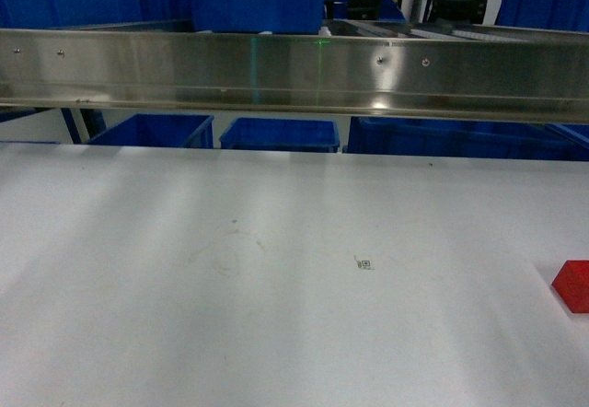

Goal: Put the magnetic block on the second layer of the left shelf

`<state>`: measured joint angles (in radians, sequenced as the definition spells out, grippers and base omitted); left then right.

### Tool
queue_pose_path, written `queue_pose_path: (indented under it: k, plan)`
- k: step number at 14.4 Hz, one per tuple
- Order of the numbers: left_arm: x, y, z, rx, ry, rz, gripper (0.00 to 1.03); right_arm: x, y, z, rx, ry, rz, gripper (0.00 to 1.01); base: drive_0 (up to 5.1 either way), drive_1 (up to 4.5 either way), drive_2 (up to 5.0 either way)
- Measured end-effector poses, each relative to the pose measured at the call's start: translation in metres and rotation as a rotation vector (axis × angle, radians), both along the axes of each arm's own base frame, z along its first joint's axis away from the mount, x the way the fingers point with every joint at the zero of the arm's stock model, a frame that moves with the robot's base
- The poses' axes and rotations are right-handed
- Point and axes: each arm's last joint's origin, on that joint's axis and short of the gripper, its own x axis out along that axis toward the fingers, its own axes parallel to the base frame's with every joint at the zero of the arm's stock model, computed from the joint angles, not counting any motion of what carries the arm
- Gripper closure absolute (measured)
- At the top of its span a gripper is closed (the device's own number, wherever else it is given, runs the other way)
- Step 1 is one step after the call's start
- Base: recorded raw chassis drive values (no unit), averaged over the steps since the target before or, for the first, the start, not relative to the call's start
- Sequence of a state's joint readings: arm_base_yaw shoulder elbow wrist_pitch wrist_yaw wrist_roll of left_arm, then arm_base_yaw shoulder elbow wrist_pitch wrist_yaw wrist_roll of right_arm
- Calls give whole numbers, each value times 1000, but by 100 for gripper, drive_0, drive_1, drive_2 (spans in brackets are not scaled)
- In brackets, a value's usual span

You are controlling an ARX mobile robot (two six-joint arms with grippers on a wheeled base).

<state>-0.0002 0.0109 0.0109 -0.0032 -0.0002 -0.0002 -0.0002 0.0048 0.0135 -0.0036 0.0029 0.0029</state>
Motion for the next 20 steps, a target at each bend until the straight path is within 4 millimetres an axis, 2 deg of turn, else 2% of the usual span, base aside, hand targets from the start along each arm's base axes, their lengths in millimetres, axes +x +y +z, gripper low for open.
queue_pose_path:
  k: [17,18,20]
  plan:
    - [0,0,0,0,0,0,5,0,0,0,1,2,0,3,0,0,0]
    - [0,0,0,0,0,0,5,4,-1,1,19,-1,9,3,0,0,0]
    - [0,0,0,0,0,0,5,28,-9,3,80,77,12,3,0,0,0]
